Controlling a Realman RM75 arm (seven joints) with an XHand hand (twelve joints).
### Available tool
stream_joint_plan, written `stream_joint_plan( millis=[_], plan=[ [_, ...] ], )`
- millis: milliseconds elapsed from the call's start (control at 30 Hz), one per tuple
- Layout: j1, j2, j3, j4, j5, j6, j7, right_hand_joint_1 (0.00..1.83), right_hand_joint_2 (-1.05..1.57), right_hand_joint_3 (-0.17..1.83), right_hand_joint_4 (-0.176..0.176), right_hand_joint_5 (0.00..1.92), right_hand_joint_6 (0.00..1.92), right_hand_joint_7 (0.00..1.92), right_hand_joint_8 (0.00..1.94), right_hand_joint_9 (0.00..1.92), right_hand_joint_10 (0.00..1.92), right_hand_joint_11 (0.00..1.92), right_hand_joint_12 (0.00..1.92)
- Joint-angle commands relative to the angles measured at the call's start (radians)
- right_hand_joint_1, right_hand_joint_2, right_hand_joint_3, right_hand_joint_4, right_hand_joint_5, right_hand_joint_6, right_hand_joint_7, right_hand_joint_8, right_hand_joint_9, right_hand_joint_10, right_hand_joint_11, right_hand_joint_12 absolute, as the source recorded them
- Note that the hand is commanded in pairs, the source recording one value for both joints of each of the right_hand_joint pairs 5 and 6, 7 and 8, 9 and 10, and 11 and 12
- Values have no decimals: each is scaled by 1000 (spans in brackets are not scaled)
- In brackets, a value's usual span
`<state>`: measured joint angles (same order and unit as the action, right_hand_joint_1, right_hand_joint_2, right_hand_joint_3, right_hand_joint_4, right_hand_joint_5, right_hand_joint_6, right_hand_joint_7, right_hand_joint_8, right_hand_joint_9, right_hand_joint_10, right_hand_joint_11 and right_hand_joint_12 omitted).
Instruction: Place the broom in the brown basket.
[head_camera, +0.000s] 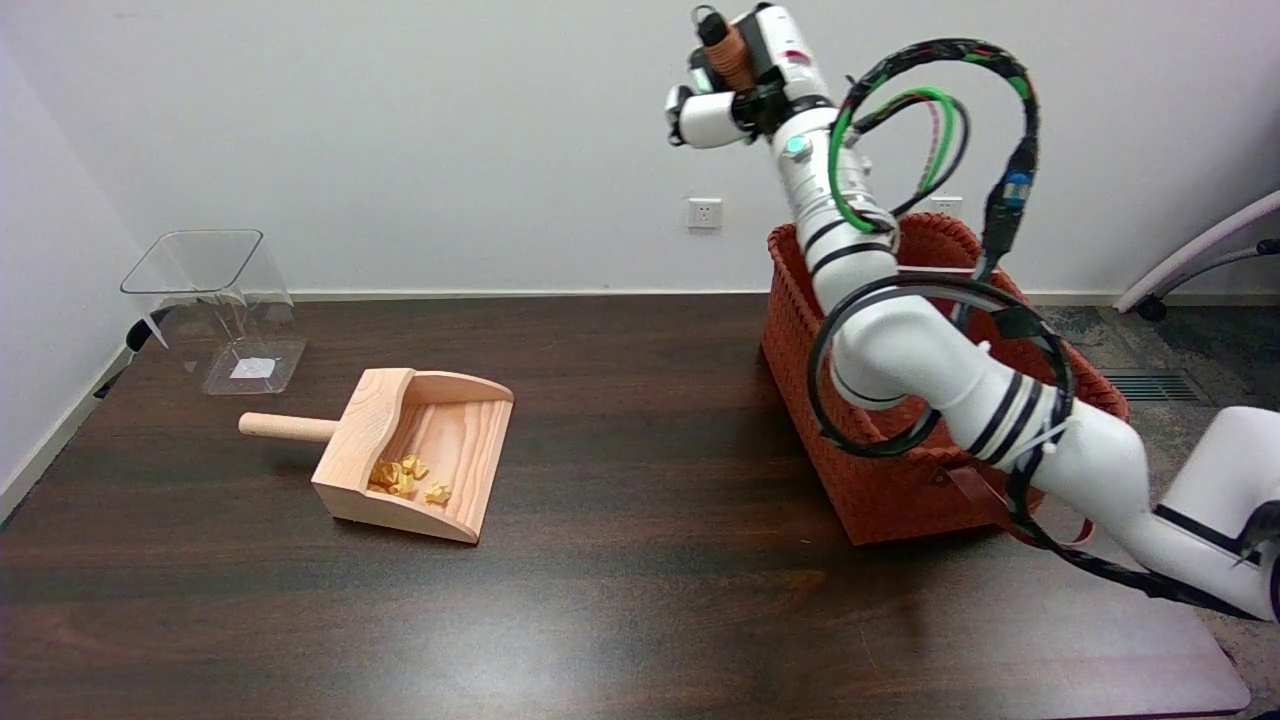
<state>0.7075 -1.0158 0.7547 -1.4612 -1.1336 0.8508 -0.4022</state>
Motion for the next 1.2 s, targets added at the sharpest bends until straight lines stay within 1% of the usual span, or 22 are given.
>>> stream_joint_plan(
  millis=[33, 167, 267, 500, 600, 733, 933, 1133, 1200],
  plan=[
    [-92, 131, 71, -19, -53, 65, -3, 1350, 508, 1233, 0, 1920, 1920, 1920, 1920, 1920, 1920, 1920, 1920],
    [-122, 136, 70, -5, -53, 65, 7, 1350, 508, 1233, 0, 1920, 1920, 1920, 1920, 1920, 1920, 1920, 1920],
    [-143, 138, 61, 20, -51, 66, 63, 1350, 503, 1237, 0, 1920, 1920, 1920, 1920, 1920, 1920, 1920, 1920],
    [-184, 137, 58, 107, -29, 55, 243, 1350, 500, 1244, 0, 1920, 1920, 1920, 1920, 1920, 1920, 1920, 1920],
    [-201, 135, 56, 120, -1, 53, 331, 1350, 499, 1247, 0, 1920, 1920, 1920, 1920, 1920, 1920, 1920, 1920],
    [-218, 128, 45, 143, -9, 52, 429, 1344, 496, 1251, 0, 1920, 1920, 1920, 1920, 1920, 1920, 1920, 1920],
    [-230, 96, 34, 197, -34, 54, 510, 1336, 498, 1256, 0, 1920, 1920, 1920, 1920, 1920, 1920, 1920, 1920],
    [-230, 70, 9, 231, -127, 47, 548, 1332, 496, 1266, 0, 1920, 1920, 1920, 1920, 1920, 1920, 1920, 1920],
    [-230, 59, 4, 248, -154, 35, 593, 1330, 493, 1270, 0, 1920, 1920, 1920, 1920, 1920, 1920, 1920, 1920]
  ],
)
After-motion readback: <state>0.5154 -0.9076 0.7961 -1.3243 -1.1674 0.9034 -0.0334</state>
